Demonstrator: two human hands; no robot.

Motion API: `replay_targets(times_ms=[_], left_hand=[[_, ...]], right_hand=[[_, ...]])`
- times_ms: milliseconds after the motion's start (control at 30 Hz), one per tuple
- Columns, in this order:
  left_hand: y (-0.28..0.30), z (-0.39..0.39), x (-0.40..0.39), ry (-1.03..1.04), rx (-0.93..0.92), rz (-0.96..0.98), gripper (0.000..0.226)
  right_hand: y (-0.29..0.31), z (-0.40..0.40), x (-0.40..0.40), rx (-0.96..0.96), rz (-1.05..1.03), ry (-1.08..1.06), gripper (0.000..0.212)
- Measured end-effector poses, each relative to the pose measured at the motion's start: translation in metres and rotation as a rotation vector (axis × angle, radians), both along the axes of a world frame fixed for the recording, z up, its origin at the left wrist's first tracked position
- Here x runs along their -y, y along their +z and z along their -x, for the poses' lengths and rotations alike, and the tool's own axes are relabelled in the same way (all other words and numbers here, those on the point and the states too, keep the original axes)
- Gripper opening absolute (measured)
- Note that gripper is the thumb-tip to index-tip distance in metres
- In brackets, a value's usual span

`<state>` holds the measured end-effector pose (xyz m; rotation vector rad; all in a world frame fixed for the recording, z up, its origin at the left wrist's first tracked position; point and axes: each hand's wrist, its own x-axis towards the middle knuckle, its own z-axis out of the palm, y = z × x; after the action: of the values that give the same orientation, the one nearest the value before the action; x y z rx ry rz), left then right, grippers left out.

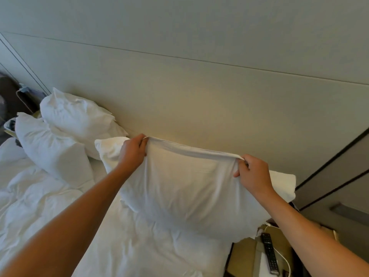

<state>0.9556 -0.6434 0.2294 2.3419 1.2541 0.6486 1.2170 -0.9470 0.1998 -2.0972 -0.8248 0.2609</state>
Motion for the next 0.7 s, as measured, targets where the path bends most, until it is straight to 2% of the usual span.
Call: replay_targets(times_ms=[133,233,367,533,633,700], left_hand=[[-0.055,-0.001,-0.031,-0.071,-0.132,0.088,0.034],[-0.085,-0.006,-0.043,-0.061,-0.156,0.122,0.034],[-0.097,-0.018,-0.064,-0.127,-0.219,0.129,0.031],[-0.106,-0.013,-0.082,-0.154,-0.286,0.203,0.031],[-0.115,-0.013,-0.102,-0.139,-0.345,0.182,0.033],[-0.12,-0.016,-0.112,-0.152,-0.366,0.171,0.033]], right_hand=[[-0.05,0.003,-0.018,-0.054,0.198,0.043,0.035],[-0.073,0.007,-0.03,-0.022,0.238,0.039,0.035],[-0.083,0.004,-0.046,0.048,0.293,0.027,0.025],[-0.09,-0.003,-0.048,0.049,0.318,0.015,0.025],[-0.091,-0.003,-0.053,0.081,0.332,0.018,0.007],[-0.092,-0.002,-0.058,0.111,0.353,-0.005,0.007]])
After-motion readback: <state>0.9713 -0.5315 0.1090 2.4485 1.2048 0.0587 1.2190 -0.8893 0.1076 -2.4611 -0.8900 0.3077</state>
